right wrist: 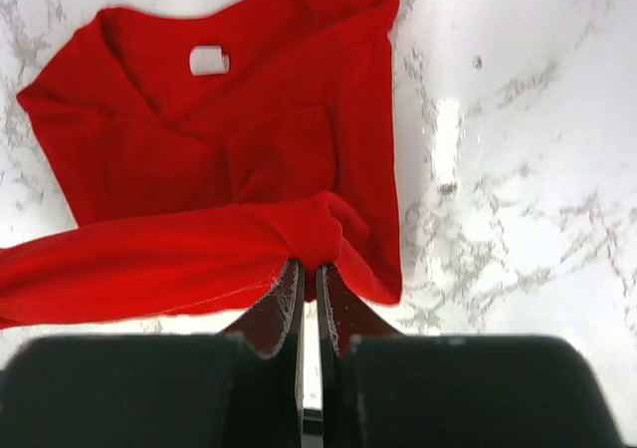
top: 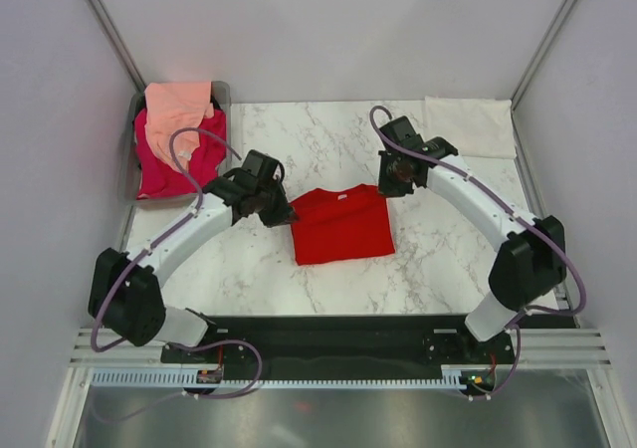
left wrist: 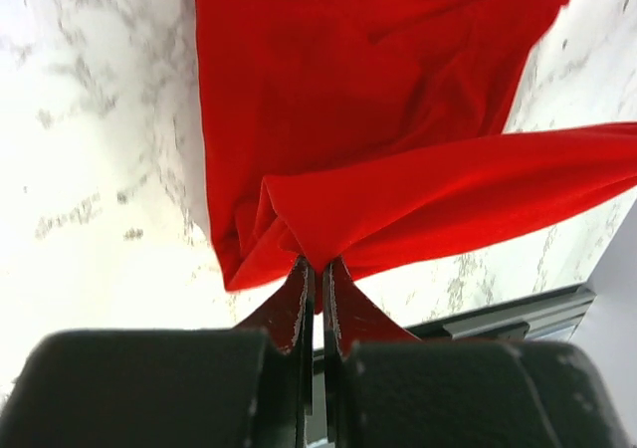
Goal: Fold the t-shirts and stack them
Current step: Fold the tshirt, then neatly place the folded tshirt to the corner
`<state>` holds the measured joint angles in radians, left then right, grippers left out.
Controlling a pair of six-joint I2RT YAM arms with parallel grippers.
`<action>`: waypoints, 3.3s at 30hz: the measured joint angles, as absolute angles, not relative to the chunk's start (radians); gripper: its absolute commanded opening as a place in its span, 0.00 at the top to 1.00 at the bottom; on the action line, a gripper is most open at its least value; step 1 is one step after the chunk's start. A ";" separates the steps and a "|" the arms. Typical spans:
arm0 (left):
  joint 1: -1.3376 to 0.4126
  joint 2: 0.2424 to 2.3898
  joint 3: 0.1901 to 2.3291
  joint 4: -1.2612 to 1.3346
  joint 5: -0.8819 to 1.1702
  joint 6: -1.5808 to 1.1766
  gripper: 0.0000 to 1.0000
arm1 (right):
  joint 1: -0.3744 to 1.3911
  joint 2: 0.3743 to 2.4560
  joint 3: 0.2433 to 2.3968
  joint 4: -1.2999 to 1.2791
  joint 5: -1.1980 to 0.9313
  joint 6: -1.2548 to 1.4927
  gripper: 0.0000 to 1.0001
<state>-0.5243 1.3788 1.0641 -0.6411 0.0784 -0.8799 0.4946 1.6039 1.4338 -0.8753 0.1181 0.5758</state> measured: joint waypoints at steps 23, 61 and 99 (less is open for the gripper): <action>-0.275 2.007 1.654 -0.751 0.228 -0.611 0.00 | 0.340 2.062 1.847 -0.824 0.154 0.503 0.02; -0.327 0.706 0.778 -0.828 0.128 -0.548 0.13 | 0.253 2.043 1.342 -0.297 -0.350 0.502 1.00; -0.339 0.715 0.778 -0.779 -0.051 -0.546 0.23 | 0.059 2.242 2.395 -0.785 0.186 0.127 1.00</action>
